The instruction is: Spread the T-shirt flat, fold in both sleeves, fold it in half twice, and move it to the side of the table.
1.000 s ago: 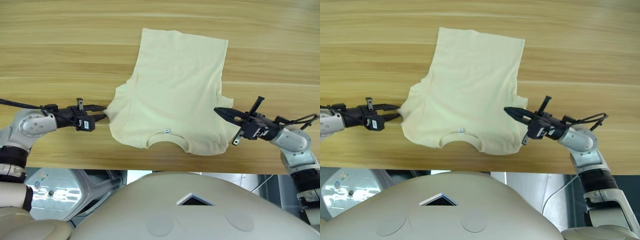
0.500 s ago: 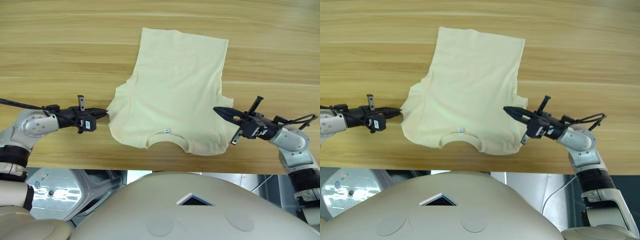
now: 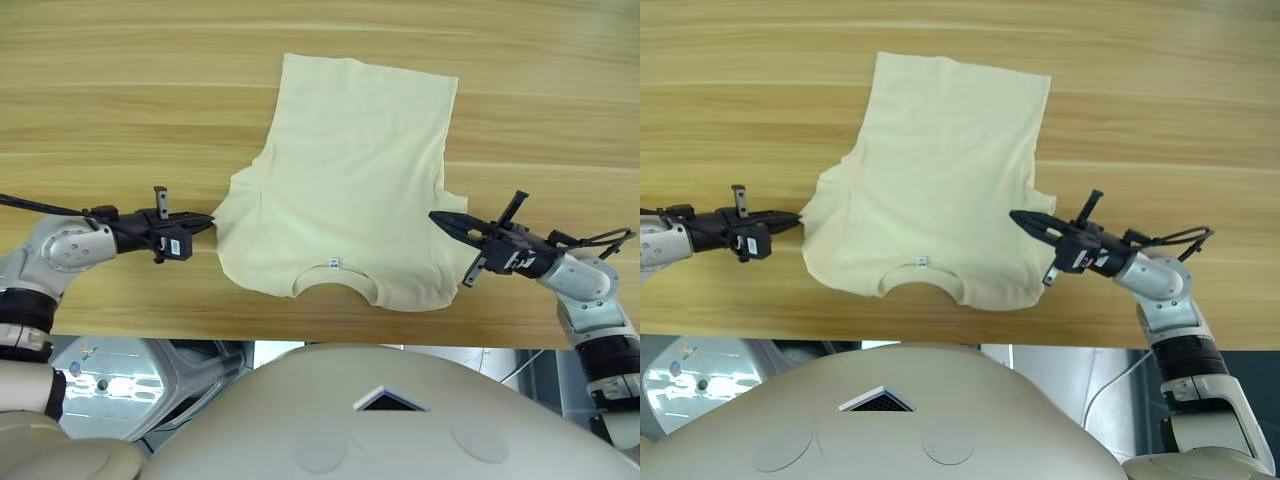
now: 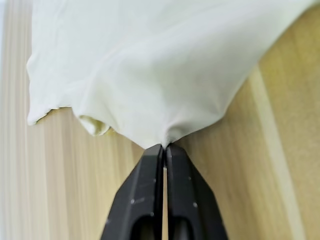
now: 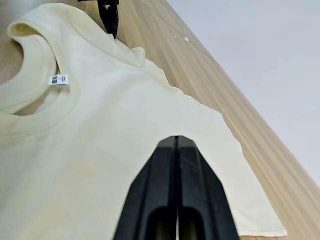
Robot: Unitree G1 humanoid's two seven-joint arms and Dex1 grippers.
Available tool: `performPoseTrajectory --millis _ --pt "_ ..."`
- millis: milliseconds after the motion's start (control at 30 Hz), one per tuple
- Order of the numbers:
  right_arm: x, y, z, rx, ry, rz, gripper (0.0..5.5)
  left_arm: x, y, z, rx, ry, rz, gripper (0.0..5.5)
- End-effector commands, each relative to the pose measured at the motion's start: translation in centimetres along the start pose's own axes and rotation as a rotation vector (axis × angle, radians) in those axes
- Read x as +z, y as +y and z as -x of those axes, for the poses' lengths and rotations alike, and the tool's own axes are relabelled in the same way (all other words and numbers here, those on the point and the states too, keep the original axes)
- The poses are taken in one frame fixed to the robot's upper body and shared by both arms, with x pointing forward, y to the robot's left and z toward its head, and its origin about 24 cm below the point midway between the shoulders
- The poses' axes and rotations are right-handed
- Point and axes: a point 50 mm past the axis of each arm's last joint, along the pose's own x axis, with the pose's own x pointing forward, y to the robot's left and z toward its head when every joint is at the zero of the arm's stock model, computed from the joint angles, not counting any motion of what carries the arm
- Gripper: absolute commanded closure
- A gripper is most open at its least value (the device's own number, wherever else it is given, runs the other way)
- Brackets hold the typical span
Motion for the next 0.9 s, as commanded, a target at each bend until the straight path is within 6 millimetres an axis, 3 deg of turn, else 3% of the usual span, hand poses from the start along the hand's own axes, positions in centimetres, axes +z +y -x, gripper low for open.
performPoseTrajectory --millis 33,367,900 --pt "0.0 -0.2 -0.2 0.002 -0.003 0.016 5.5 0.0 1.4 1.1 0.058 0.012 -0.031 5.49" --pt "-0.2 -0.1 -0.2 -0.001 0.002 0.007 5.5 2.0 3.6 1.7 0.134 -0.089 -0.099 5.49" --pt "-0.7 -0.1 -0.9 0.0 0.0 0.008 5.5 5.9 5.2 -3.0 0.164 -0.283 -0.196 5.49"
